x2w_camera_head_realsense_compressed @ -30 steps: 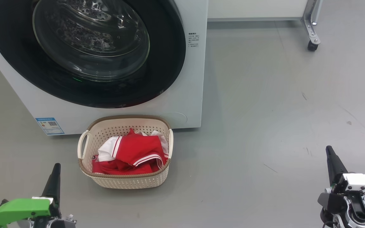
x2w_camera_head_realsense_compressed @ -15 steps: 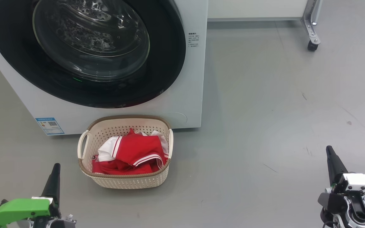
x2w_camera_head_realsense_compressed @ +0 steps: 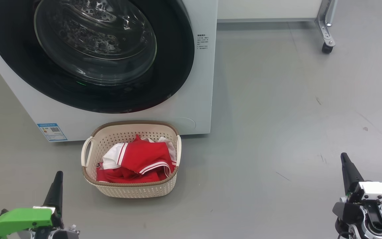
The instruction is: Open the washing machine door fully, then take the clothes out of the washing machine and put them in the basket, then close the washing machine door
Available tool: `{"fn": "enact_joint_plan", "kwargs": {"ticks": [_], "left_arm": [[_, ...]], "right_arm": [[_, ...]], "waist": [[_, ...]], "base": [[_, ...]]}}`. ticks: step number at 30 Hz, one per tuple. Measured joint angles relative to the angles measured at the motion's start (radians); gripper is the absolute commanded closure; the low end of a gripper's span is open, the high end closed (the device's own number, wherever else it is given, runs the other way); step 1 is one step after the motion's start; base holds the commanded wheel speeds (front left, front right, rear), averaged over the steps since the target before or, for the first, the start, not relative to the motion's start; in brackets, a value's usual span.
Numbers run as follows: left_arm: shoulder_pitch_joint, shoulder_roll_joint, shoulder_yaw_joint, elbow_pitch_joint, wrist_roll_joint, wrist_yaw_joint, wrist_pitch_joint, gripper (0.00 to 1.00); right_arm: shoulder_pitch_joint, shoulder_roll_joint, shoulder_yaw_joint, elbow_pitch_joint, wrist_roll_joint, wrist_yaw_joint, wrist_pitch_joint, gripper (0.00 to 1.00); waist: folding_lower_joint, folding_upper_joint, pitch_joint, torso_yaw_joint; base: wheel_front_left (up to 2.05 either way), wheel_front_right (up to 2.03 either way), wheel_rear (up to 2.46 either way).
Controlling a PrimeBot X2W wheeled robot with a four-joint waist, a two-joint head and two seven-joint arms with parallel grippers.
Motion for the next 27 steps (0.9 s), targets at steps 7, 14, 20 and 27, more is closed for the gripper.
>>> {"fn": "enact_joint_plan", "kwargs": {"ticks": [7,14,20,27], "left_arm": [[0.0,0.0,0.0,0.0,0.0,0.0,0.0,1.0],[0.0,0.0,0.001,0.0,0.0,0.0,0.0,1.0],[0.0,0.0,0.002,-0.001,0.0,0.0,0.0,1.0],[0.0,0.0,0.002,-0.001,0.0,0.0,0.007,1.0]], "right_arm": [[0.0,0.0,0.0,0.0,0.0,0.0,0.0,1.0],[0.0,0.001,-0.001,0.0,0.0,0.0,0.0,1.0],[0.0,0.002,-0.001,0.0,0.0,0.0,0.0,1.0],[0.0,0.004,-0.002,0.0,0.0,0.0,0.0,1.0]], "waist": [[0.0,0.0,0.0,0.0],[0.0,0.0,0.0,0.0],[0.0,0.0,0.0,0.0],[0.0,0.0,0.0,0.0]], "base": [[0.0,0.0,0.0],[0.0,0.0,0.0],[0.0,0.0,0.0],[0.0,0.0,0.0]]}}
